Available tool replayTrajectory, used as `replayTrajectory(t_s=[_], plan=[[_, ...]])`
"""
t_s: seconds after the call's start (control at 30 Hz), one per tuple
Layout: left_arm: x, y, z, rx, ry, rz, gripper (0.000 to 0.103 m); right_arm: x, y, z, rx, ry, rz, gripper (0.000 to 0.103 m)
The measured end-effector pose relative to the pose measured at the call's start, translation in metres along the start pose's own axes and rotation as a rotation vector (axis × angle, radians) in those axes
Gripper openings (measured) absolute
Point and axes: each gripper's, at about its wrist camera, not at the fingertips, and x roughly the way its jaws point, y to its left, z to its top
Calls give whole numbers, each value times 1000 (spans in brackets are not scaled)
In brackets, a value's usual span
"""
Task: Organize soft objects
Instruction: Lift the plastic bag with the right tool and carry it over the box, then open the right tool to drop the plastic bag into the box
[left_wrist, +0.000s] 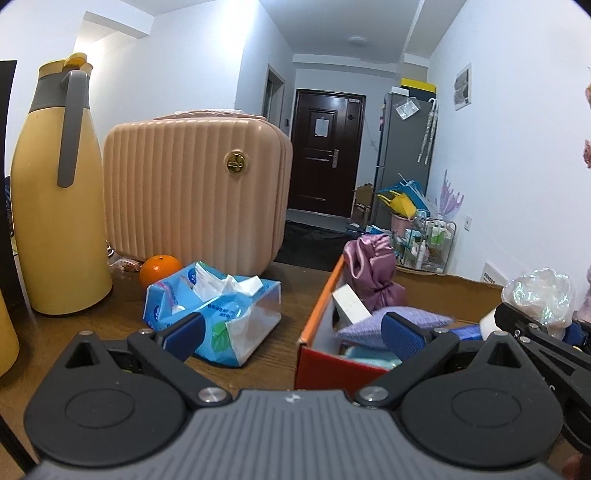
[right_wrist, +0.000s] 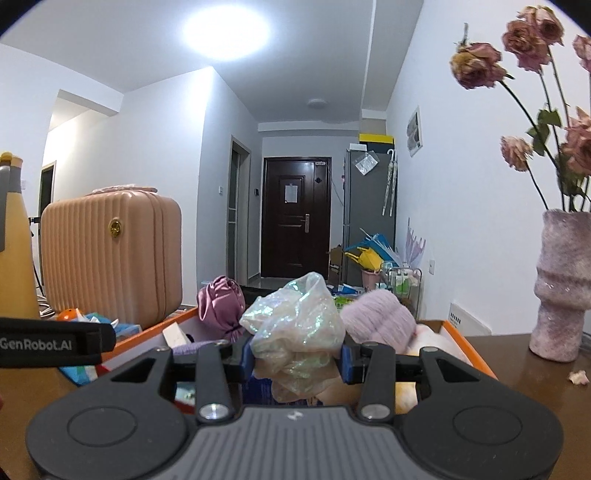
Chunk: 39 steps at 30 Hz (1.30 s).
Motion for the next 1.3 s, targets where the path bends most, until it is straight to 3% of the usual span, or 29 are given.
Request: replayTrajectory(t_s=[0.4,0.83,1.2,1.3], plan=[[30,7,12,-16,-11,38,103,42,5,7,-23,-17,-4,42],[49,12,18,-3,-16,52,103,60,5,6,-31,-2,3,42],[51,14,18,5,-15,57,103,65,6,11,-34,1,2,48],[51,14,17,6,-14,57,103,65,6,11,-39,1,7,56]])
